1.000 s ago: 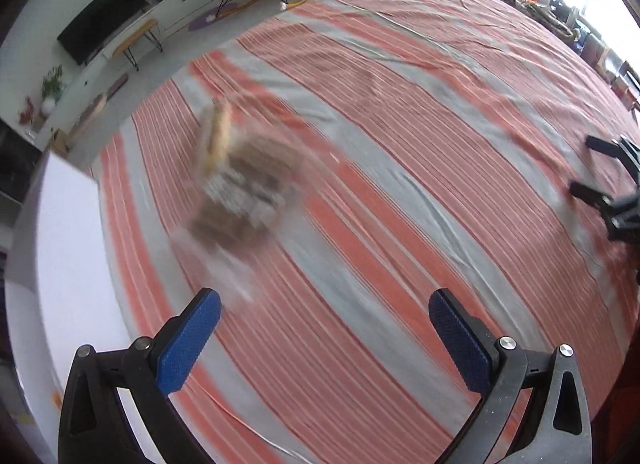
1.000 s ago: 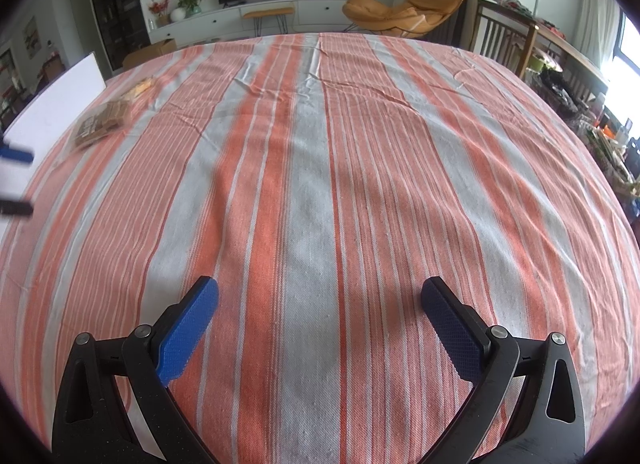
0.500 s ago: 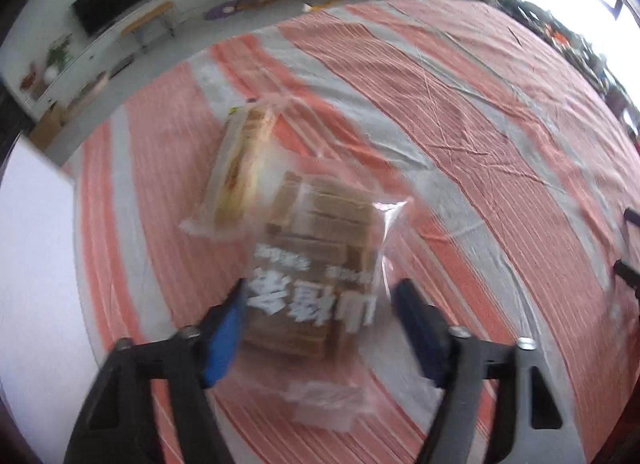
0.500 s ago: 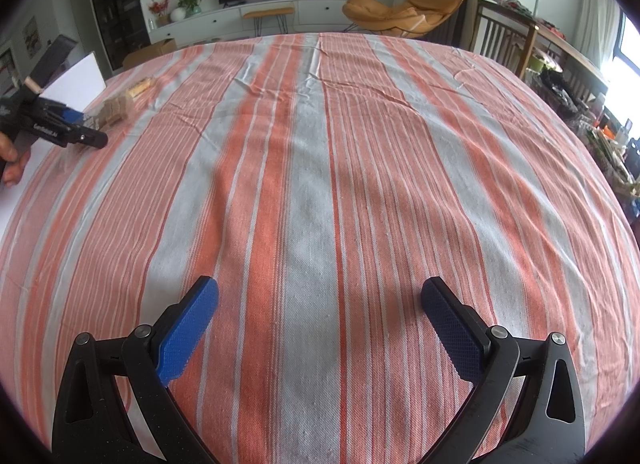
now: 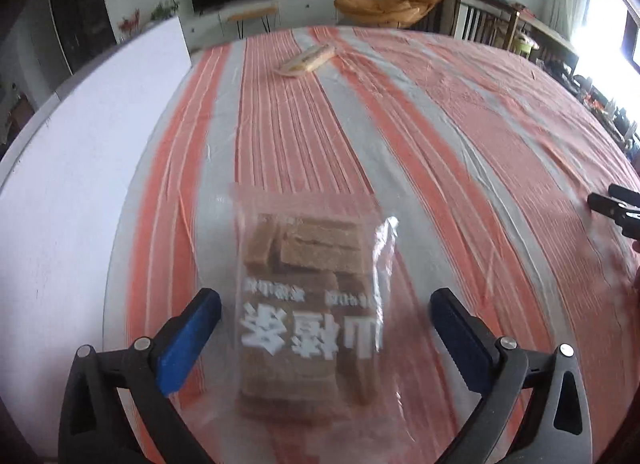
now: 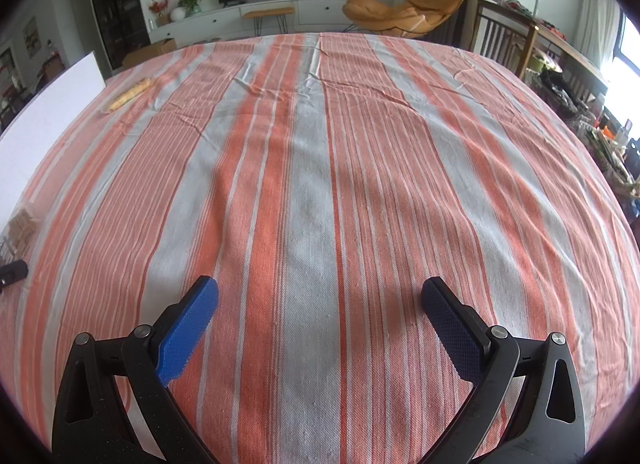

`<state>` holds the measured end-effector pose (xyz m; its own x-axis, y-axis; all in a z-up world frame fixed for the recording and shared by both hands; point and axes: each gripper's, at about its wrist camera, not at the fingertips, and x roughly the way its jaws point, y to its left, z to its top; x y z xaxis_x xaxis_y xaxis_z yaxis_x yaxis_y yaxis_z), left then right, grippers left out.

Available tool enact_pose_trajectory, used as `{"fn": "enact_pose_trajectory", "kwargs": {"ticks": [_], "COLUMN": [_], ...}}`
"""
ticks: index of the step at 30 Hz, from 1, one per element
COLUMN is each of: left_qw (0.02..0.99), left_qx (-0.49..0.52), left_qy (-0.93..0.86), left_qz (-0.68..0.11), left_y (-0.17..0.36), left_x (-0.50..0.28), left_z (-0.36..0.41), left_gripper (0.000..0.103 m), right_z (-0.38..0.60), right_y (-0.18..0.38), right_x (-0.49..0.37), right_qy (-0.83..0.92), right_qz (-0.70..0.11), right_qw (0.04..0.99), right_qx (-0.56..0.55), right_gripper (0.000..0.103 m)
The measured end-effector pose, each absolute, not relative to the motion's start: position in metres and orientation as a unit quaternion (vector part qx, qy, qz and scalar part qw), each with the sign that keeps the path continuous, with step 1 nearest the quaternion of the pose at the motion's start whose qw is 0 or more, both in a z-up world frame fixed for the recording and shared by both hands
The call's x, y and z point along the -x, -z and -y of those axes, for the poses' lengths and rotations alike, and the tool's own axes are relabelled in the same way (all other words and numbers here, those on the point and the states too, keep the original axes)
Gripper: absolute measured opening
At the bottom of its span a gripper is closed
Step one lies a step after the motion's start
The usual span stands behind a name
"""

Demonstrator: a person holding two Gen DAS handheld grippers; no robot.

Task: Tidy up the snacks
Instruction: 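Grasp the clear bag of brown cakes with the left tool, then grasp the cream bread roll with the right tool while the left tool holds the cake bag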

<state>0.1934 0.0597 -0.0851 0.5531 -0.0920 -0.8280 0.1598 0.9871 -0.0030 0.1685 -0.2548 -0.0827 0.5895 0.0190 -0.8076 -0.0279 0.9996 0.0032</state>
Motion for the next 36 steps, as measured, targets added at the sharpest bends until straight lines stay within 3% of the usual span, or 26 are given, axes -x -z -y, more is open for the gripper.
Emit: {"fn": "enact_pose_trajectory", "kwargs": {"ticks": [12,18,23,28,30,31,32,36], "left_qw": [0.889,0.889,0.889,0.889,0.889,0.889,0.889,0.889], "left_qx": [-0.015,-0.015,-0.014,-0.014,-0.013,-0.013,-0.013,-0.013], "left_qy": [0.047,0.047,0.047,0.047,0.047,0.047,0.047,0.046], "left_qz": [-0.456,-0.456,-0.456,-0.456,-0.456,-0.456,-0.456,-0.456], "left_y": [0.085,0.085,0.085,0.086,0.086,0.085,0.085,0.085], "left_x": [-0.205,-0.206,-0.206,-0.205,-0.205,-0.205,-0.205,-0.206], "left_z": [-0.07,-0.068,-0.069,-0.068,-0.069,-0.069,-0.068,-0.068], "left_gripper": [0.103,0.103,0.103,0.103,0.103,0.103,0.103,0.103], "right_z": [0.23,0.104,0.026,-0.017,-0.04,-0.052,-0.058,-0.036], "right_y": [0.078,0.039,0.052,0.074,0.075,0.075,0.073,0.071], "right_x": [-0.175,-0.292,-0.405,-0.459,-0.46,-0.457,-0.452,-0.427], "right_qy": [0.001,-0.148,-0.162,-0.123,-0.105,-0.092,-0.101,-0.142], "right_qz": [-0.476,-0.501,-0.548,-0.561,-0.546,-0.534,-0.521,-0.528], "right_qw": [0.879,0.852,0.817,0.812,0.831,0.839,0.844,0.833], "right_qx": [-0.022,-0.031,-0.076,-0.098,-0.027,0.044,0.075,0.089], "right_gripper": [0.101,0.1,0.1,0.1,0.079,0.049,0.032,0.031]}}
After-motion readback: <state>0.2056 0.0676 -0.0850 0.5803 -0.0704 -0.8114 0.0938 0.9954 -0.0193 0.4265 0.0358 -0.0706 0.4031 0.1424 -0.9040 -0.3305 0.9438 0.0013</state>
